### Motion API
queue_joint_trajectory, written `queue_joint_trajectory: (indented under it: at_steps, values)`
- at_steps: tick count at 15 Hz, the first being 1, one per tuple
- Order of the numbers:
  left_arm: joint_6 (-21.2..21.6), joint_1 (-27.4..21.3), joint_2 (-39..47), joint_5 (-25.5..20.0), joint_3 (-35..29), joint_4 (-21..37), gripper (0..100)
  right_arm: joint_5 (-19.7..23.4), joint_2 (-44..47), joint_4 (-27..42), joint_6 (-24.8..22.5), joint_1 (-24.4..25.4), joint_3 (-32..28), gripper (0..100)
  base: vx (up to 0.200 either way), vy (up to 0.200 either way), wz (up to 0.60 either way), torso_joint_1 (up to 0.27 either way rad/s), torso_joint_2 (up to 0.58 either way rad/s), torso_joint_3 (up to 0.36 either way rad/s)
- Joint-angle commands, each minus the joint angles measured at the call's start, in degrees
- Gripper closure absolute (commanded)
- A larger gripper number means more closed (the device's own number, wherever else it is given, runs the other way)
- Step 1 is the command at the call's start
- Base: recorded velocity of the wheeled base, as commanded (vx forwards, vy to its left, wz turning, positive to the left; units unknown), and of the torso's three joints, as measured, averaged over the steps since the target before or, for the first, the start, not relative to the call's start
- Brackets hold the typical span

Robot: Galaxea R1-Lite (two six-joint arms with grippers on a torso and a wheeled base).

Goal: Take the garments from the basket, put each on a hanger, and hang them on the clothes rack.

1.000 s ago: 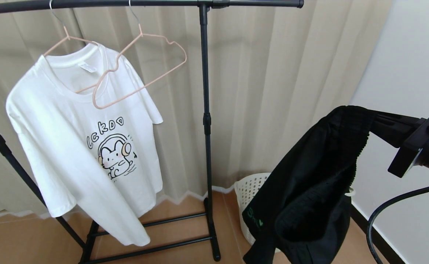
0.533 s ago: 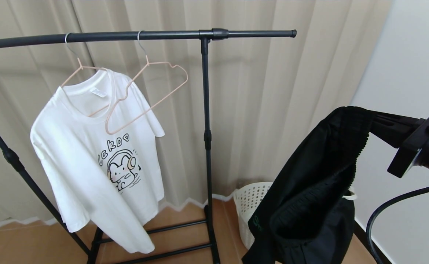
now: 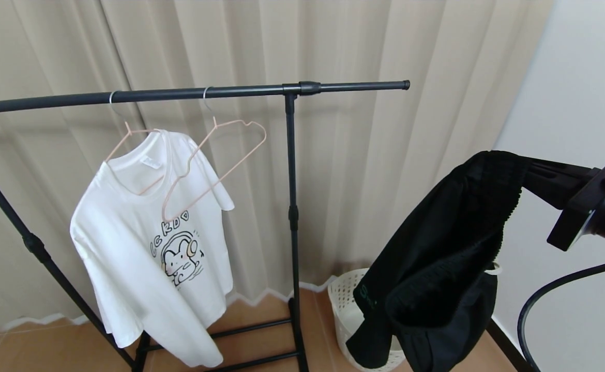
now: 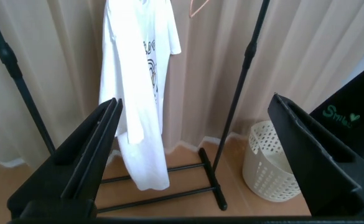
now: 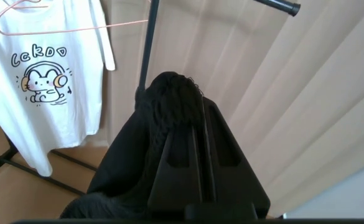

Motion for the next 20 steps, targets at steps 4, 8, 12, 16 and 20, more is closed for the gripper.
queue_joint_trajectory:
  at_steps: [4,8,12,16,20]
  values:
    - [-0.01,0.00,0.05,0.00,0.00,-0.07,0,0.04,-0.29,-0.03,-0.10,0.03,0.71,100,0.000,0.000,0.00,0.211,-0.53,-0.311]
    - [-0.01,0.00,0.05,0.00,0.00,-0.07,0,-0.04,-0.20,-0.03,-0.28,0.03,0.97,100,0.000,0.000,0.00,0.173,-0.40,-0.228]
    - [-0.01,0.00,0.05,0.00,0.00,-0.07,0,-0.04,-0.29,-0.12,-0.28,0.03,0.97,100,0.000,0.000,0.00,0.160,-0.36,-0.202]
    - [-0.01,0.00,0.05,0.00,0.00,-0.07,0,-0.04,-0.29,-0.12,-0.28,-0.32,0.80,100,0.000,0.000,0.00,0.157,-0.36,-0.194]
    - [-0.10,0.00,0.05,0.09,0.00,-0.07,0,-0.04,-0.73,-0.21,-0.19,-0.49,0.97,100,0.000,0.000,0.00,0.161,-0.35,-0.188]
